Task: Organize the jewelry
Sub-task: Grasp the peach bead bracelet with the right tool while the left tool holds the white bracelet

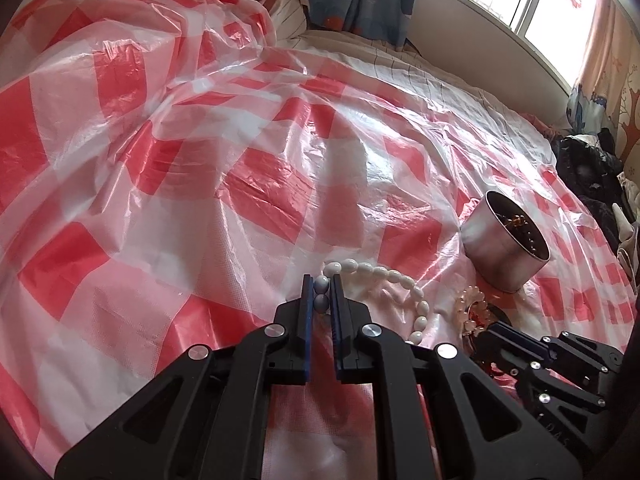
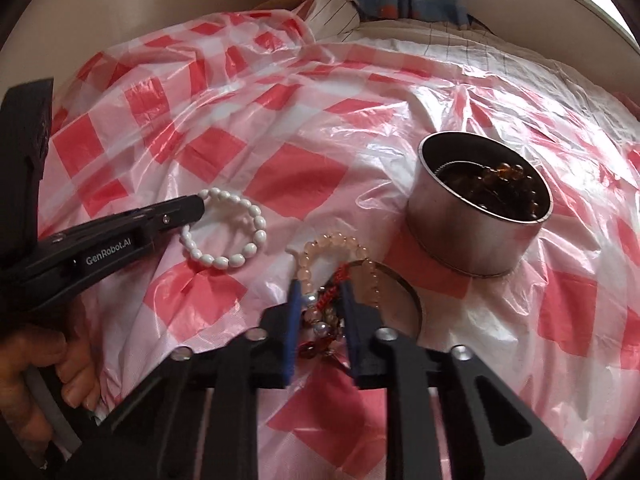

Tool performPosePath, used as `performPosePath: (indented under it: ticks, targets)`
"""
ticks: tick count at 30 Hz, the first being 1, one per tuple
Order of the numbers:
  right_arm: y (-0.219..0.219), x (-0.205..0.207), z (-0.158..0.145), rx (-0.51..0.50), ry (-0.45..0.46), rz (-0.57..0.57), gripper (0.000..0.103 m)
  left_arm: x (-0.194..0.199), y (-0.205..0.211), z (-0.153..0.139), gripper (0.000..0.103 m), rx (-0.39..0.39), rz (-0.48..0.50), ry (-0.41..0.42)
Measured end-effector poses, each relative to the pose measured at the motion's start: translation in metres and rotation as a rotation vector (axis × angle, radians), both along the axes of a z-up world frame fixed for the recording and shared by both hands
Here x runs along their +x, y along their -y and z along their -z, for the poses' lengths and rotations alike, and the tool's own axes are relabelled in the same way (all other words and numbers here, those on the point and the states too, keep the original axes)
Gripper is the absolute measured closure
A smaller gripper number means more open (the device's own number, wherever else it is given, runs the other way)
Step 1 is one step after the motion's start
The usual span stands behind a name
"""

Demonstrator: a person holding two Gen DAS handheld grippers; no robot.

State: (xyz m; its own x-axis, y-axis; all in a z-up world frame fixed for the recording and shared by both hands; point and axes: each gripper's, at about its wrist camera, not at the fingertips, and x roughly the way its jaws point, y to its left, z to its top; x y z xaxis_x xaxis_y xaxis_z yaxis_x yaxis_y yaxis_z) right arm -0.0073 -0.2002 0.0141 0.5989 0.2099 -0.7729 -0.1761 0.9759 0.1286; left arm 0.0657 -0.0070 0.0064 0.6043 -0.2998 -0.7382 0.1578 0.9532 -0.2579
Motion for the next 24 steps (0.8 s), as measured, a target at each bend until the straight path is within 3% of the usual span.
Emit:
performPosePath:
  ticks: [9, 15, 17, 18, 19, 24]
  targets:
    - [0.05, -0.072, -0.031, 0.031, 0.121, 0.143, 0.095, -0.003, 0.004, 0.0, 0.096, 0.015, 0.024, 0.003]
    - [0.083, -0.088, -0.022, 0.033, 0.055, 0.211, 0.094, -0.006, 0.006, 0.001, 0.096, 0.017, 0.033, -0.001]
    - [0.091, -0.091, -0.018, 0.049, 0.045, 0.233, 0.082, -0.007, 0.006, 0.002, 0.095, 0.017, 0.034, -0.005]
    - [0.093, -0.093, -0.018, 0.055, 0.057, 0.246, 0.051, -0.007, 0.007, 0.002, 0.094, 0.018, 0.035, -0.006]
    - [0.094, -0.094, -0.02, 0.058, 0.074, 0.254, 0.034, -0.007, 0.007, 0.003, 0.093, 0.02, 0.037, -0.008]
    - [0.087, -0.081, -0.016, 0.049, 0.059, 0.223, 0.034, -0.005, 0.009, 0.005, 0.088, 0.027, 0.046, -0.015]
